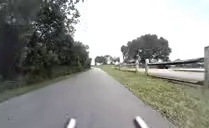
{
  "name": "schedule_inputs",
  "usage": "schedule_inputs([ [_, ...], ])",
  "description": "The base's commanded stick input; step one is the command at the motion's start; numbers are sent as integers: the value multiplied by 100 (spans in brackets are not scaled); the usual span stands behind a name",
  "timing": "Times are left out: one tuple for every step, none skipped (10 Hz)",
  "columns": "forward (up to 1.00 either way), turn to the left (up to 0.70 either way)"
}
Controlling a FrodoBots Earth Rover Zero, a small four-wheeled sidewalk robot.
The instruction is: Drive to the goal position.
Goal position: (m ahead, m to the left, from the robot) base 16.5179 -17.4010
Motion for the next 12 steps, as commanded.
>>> schedule_inputs([
  [70, 10],
  [70, 14],
  [70, 14],
  [70, 14],
  [70, 14],
  [70, 14],
  [70, 14],
  [70, 5],
  [70, 0],
  [70, 0],
  [70, 0],
  [70, 0],
])
